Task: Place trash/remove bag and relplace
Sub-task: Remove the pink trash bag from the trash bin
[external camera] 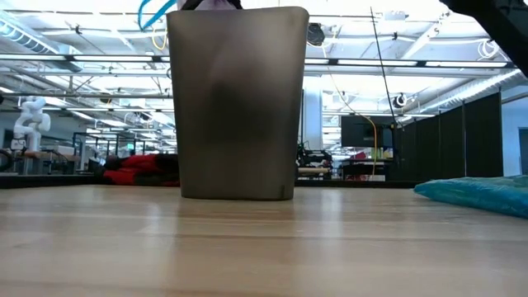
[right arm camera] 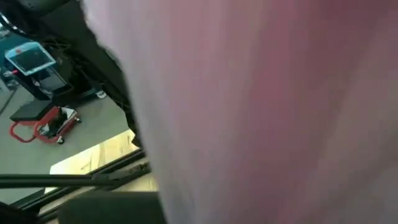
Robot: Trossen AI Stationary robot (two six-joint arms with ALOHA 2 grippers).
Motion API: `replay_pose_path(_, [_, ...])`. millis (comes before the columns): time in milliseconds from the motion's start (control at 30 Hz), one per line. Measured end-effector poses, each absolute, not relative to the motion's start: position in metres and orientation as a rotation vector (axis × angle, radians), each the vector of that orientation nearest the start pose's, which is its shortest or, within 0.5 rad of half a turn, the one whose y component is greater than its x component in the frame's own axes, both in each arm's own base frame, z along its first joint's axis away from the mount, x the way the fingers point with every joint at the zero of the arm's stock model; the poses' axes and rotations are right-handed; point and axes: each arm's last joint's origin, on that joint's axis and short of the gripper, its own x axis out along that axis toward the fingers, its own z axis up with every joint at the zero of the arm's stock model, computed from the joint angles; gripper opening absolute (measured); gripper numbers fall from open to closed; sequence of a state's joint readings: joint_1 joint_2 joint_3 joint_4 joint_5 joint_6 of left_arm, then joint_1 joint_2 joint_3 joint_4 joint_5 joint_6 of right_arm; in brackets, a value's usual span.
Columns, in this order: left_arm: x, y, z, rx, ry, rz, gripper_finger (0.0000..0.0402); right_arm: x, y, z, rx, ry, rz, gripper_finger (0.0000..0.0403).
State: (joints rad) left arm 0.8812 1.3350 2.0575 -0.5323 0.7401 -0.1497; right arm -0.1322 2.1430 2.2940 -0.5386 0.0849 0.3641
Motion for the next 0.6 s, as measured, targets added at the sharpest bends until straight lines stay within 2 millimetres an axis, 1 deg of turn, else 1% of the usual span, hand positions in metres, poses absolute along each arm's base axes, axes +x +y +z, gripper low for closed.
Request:
replay_pose_path(167, [0.129, 0.139, 0.59, 0.014, -0.186, 0.169, 0.0, 0.478, -0.06, 0.378, 0.351, 0.433, -0.319, 0.0])
replay_pose_path(267, [0.123, 0.14, 0.593, 0.026, -0.196, 0.198, 0.0, 0.478, -0.057, 0.378, 0.333, 0.434, -0.325, 0.0])
replay_pose_path(400, [0.117, 0.138, 0.596, 0.05, -0.207, 0.217, 0.0004, 0.478, -0.058, 0.38, 0.337, 0.411, -0.324, 0.0])
replay_pose_path(500, [0.115, 0.137, 0.598, 0.085, -0.216, 0.223, 0.0022, 0.478, -0.057, 0.383, 0.335, 0.395, -0.316, 0.0])
replay_pose_path(600, [0.115, 0.136, 0.599, 0.085, -0.216, 0.215, 0.0052, 0.474, -0.057, 0.39, 0.318, 0.372, -0.305, 0.0])
